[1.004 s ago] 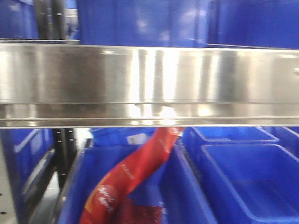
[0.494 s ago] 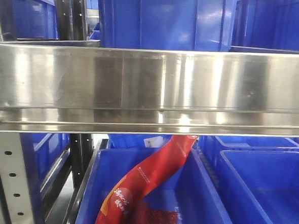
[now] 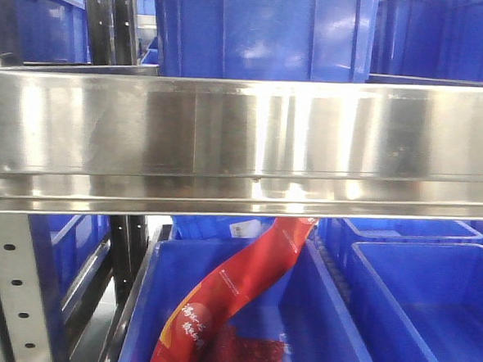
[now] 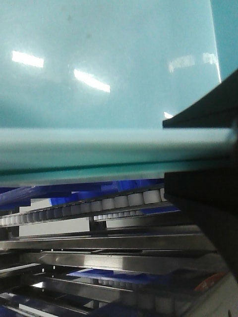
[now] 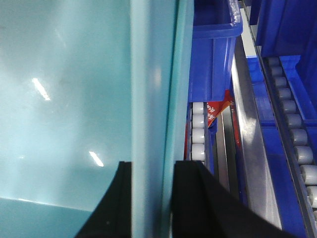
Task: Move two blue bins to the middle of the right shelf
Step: 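Push the teal bin onto the upper shelf away from the robot with both grippers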
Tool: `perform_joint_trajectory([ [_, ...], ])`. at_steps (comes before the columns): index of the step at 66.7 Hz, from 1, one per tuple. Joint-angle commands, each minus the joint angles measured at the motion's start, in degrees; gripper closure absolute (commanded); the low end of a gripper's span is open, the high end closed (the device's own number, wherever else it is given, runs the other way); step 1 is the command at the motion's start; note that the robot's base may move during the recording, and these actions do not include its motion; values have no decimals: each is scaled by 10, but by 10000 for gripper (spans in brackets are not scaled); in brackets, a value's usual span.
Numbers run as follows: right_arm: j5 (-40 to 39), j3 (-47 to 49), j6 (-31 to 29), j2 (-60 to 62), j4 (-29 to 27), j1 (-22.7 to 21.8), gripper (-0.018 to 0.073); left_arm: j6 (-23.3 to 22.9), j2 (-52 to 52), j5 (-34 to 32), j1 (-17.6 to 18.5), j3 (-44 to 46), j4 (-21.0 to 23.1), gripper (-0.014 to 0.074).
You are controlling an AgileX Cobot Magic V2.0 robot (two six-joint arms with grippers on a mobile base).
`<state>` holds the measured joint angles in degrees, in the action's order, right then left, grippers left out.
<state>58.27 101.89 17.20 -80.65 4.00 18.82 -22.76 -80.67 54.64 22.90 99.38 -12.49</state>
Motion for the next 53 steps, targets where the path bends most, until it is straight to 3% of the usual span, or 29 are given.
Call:
perform_joint_trajectory([
  [1, -72, 11, -4, 14, -26, 2, 725, 2, 7, -51, 3, 9, 12, 707],
  [14, -59, 9, 7, 1, -3, -1, 725, -6, 3, -37, 3, 7, 49, 707],
  [29, -19, 7, 32, -68, 13, -24, 725, -63, -42, -25, 3, -31, 32, 707],
  [53, -21, 7, 39, -158, 10, -24, 725, -63, -109, -30, 3, -40, 33, 707],
])
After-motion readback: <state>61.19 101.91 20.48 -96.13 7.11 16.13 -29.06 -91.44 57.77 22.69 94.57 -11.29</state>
